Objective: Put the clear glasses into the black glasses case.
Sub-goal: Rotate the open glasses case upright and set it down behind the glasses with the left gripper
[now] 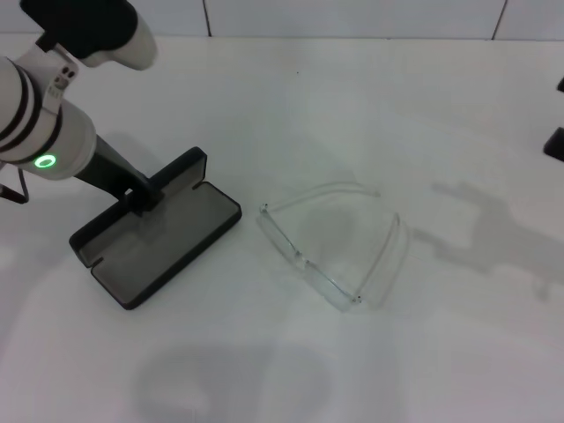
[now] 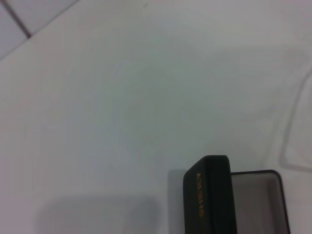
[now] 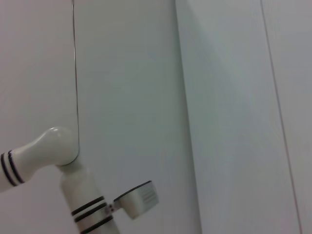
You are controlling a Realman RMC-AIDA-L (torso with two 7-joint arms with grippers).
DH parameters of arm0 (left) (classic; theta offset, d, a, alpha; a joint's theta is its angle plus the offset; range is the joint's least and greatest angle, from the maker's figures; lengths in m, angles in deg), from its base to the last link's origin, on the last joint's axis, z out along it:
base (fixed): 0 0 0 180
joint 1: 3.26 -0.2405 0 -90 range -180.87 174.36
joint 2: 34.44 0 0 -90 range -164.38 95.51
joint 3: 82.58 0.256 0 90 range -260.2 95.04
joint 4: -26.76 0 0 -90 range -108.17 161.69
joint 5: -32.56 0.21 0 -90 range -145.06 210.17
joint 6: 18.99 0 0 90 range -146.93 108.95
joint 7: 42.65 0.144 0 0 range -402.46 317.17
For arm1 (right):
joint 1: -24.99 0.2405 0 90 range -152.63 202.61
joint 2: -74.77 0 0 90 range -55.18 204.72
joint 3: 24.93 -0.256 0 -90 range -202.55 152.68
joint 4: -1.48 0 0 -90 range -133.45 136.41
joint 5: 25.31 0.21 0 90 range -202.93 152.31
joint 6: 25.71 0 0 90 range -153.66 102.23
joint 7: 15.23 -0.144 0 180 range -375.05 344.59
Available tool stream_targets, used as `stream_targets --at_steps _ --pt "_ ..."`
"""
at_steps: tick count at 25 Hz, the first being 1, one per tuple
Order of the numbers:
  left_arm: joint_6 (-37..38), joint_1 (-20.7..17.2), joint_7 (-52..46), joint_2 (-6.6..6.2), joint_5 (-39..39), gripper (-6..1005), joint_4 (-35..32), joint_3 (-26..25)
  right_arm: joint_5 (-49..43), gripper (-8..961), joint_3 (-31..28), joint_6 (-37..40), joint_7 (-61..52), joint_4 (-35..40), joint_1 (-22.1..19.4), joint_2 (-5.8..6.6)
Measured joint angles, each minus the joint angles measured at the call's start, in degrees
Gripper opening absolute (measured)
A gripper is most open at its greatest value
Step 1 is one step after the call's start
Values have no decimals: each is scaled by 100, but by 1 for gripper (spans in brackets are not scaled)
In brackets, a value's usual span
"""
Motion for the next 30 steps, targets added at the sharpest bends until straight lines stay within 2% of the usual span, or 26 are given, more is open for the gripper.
stream_targets --at_steps 8,17,21,30 --pt "163 -467 364 -8 50 216 -1009 594 107 809 -463 399 35 -282 -115 49" --pt "542 -902 1051 -17 389 213 -1528 834 107 810 -501 497 44 -299 -220 50" --pt "574 -1144 1285 -1 342 211 -1891 1256 109 810 -502 503 46 -298 -229 46" --pt "189 -1046 1143 35 88 210 -1894 2196 112 810 -502 553 54 -298 -189 22"
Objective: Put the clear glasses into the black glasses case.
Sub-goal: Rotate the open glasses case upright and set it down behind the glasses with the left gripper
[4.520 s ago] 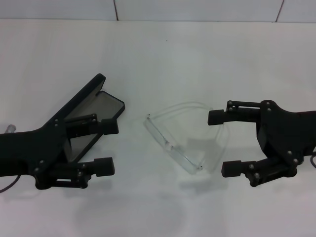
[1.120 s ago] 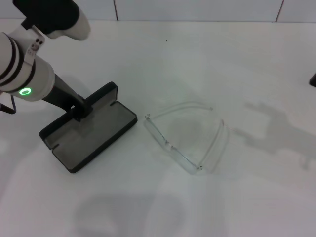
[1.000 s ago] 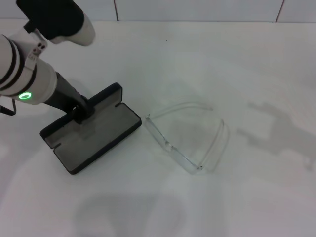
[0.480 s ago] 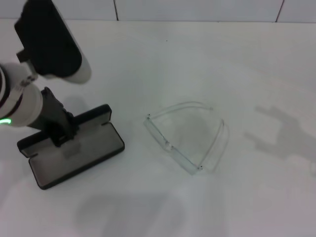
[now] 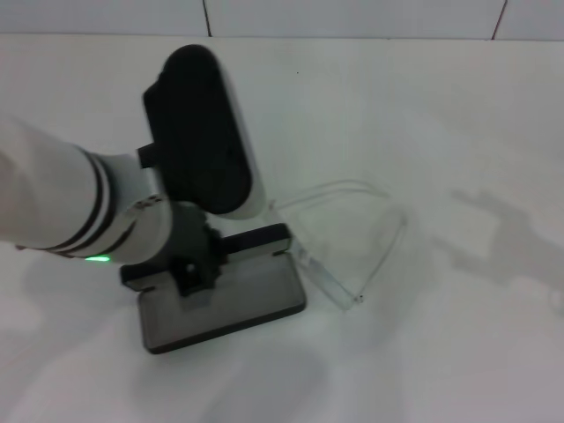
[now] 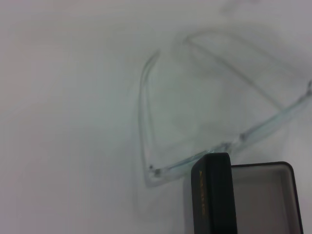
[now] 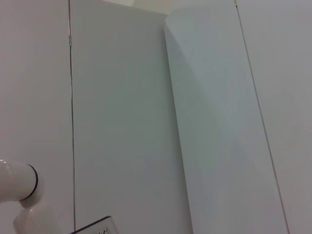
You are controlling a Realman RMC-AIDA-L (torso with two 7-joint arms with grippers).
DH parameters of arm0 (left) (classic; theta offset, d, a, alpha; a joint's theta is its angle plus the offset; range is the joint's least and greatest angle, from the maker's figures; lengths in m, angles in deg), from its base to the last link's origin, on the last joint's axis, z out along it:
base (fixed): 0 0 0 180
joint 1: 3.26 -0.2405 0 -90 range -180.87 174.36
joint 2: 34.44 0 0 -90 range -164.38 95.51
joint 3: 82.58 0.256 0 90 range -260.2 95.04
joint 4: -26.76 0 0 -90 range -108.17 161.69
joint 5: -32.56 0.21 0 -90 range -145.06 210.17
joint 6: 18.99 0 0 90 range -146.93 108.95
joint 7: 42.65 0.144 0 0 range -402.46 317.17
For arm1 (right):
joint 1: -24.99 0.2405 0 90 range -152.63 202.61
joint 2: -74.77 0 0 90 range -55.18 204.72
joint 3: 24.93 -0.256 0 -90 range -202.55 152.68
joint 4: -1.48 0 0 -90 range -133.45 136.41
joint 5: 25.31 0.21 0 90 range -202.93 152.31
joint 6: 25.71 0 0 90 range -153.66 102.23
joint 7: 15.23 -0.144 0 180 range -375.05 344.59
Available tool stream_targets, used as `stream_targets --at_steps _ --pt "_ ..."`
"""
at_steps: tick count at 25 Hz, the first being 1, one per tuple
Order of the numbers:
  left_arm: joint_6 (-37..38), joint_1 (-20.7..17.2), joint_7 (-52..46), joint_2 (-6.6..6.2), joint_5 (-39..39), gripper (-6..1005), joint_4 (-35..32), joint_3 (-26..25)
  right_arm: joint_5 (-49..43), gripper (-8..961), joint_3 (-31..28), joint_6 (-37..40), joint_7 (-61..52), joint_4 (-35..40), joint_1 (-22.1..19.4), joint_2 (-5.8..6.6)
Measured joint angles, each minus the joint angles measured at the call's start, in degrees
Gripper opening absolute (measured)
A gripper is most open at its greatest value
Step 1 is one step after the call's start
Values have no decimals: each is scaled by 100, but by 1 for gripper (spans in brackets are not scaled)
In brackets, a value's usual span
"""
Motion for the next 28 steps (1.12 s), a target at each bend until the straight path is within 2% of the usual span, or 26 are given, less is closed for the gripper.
stream_targets --at_steps 6,17,22,28 --pt "-352 355 6 -4 -215 209 268 205 0 810 0 92 64 -63 -87 -6" --pt "-928 992 134 -5 -237 207 638 952 45 810 -127 219 159 -154 -297 30" --pt "-1105 1119 183 0 -100 208 755 1109 32 810 -130 254 219 -220 -319 31" --pt "-1325 1084 40 14 270 211 815 1321 31 809 -243 309 226 -249 -373 41"
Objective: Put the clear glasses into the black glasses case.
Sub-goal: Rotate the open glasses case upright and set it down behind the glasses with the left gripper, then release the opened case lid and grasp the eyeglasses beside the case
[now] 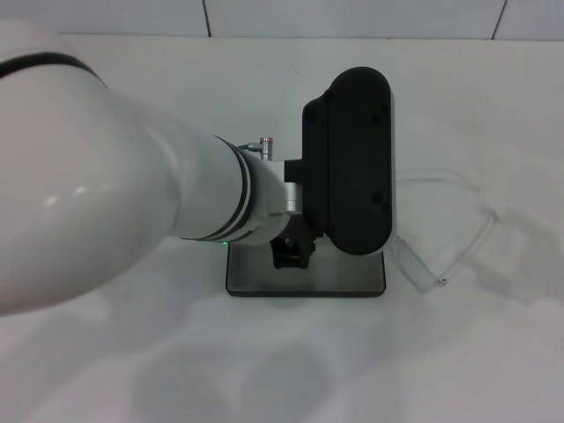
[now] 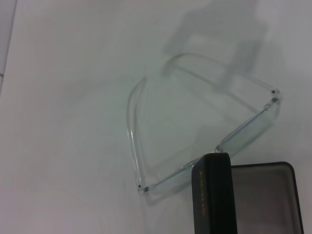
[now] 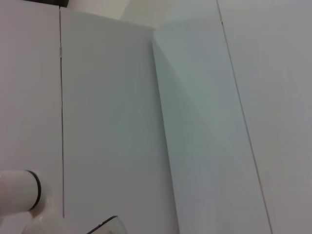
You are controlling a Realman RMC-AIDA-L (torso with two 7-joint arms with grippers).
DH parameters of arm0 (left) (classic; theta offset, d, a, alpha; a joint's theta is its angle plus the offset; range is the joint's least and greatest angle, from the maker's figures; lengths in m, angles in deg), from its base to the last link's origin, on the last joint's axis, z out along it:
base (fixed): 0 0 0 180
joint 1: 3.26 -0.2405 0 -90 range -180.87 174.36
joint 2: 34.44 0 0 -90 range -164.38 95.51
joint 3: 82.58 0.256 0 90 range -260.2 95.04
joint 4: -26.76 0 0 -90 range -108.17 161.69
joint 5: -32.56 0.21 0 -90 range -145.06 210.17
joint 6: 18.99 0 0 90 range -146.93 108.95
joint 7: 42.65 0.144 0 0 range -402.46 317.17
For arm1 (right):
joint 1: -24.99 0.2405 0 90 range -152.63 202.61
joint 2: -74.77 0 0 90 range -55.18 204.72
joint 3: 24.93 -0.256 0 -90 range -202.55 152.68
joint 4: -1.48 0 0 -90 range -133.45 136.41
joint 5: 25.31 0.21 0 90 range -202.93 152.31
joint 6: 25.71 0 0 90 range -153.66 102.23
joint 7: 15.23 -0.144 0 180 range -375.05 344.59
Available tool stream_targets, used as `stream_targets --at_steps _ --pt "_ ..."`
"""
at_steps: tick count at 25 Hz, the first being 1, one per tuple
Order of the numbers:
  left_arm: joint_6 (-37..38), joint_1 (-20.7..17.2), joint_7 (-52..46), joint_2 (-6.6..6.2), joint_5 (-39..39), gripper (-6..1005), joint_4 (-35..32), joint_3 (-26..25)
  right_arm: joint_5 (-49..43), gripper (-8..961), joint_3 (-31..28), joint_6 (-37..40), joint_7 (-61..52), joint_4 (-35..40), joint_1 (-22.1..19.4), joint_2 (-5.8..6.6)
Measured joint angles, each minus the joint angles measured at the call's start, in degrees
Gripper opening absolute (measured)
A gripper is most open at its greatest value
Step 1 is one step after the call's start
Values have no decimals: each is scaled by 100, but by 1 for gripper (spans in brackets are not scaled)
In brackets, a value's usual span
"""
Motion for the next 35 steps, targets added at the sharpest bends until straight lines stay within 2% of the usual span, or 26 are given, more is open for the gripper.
stream_targets --at_steps 8,13,17,21,25,27,30,32,33,34,35 --pt "-79 -4 -62 3 -21 224 24 64 2 809 -50 49 0 -33 -2 36" --pt "-44 -26 -131 -1 -25 371 -98 67 -36 810 -46 -33 -17 -33 35 51" --pt "200 -186 -193 -10 -43 445 -577 -17 -123 810 35 -401 -353 105 115 104" --pt "351 -522 -190 -14 -501 505 -1437 -401 -635 776 103 -889 -1635 807 395 127" --pt "331 -542 -131 -19 -1730 515 -1652 -1281 -1525 731 567 -1194 -3625 2404 665 97" --pt "306 -559 -74 -26 -2318 511 -1634 -1714 -2174 717 993 -1284 -4639 3197 902 92" --pt "265 -833 285 -25 -3202 512 -1632 -2395 -3222 707 1560 -1230 -5997 3790 1520 157" --pt "198 -986 511 -21 -3570 513 -1615 -2648 -3694 700 1814 -1066 -6615 3847 1980 235" --pt "156 -1059 618 -22 -3768 513 -1587 -2789 -3997 697 1916 -888 -7014 3749 2407 295" --pt "139 -1087 658 -23 -3883 513 -1569 -2856 -3997 693 1916 -888 -7014 3749 2407 295" --pt "118 -1128 747 -25 -4076 513 -1525 -2987 -4177 689 1937 -816 -7191 3656 2636 315"
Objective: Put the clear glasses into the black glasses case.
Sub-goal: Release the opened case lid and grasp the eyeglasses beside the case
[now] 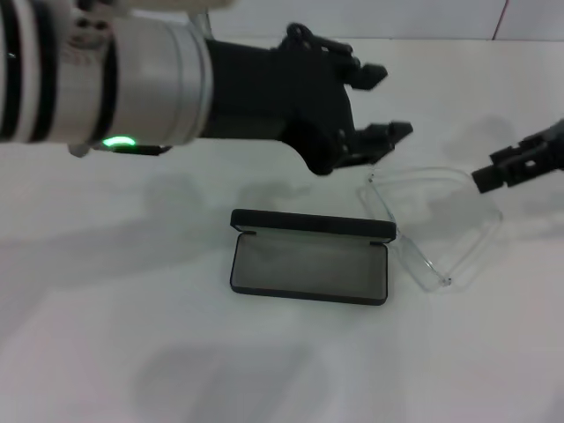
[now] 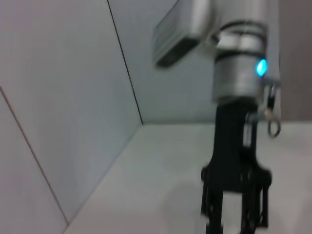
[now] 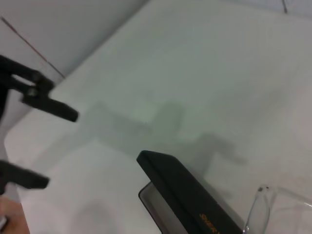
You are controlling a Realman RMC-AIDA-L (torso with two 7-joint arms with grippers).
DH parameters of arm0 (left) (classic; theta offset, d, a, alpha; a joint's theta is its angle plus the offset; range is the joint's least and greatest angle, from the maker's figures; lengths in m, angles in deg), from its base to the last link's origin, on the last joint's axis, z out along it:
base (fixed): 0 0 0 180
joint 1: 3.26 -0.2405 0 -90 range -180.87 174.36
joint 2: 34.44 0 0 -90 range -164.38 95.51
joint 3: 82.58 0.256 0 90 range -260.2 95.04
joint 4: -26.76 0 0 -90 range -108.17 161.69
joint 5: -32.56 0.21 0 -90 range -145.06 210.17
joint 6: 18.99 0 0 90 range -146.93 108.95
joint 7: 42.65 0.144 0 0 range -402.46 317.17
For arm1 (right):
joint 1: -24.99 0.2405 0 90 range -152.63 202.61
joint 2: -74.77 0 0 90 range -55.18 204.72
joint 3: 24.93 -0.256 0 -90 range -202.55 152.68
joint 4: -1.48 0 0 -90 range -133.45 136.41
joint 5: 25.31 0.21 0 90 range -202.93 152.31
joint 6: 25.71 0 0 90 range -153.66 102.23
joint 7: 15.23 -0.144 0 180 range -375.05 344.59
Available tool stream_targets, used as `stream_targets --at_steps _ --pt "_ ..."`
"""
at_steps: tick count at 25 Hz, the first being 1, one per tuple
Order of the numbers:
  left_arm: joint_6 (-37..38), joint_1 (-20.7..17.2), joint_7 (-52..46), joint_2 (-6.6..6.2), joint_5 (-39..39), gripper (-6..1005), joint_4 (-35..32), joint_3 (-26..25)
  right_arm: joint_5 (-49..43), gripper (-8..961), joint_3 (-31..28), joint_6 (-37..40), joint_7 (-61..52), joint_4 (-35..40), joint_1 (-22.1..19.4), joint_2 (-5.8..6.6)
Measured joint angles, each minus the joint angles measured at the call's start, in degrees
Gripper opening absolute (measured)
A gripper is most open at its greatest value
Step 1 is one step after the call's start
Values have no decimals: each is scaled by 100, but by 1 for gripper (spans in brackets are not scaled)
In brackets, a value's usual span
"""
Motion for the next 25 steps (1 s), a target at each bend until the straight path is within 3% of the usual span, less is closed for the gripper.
stream_targets --at_steps 8,15,25 --pt "38 -133 610 -11 -1476 512 498 -716 -1335 664 14 75 -611 -1152 1333 22" --pt "115 -186 905 -14 -1931 511 894 -757 -2209 661 27 -371 -663 -1704 1716 -43" --pt "181 -246 1304 -16 -2193 512 1328 -727 -2309 657 79 -1226 -672 -2723 2168 -48"
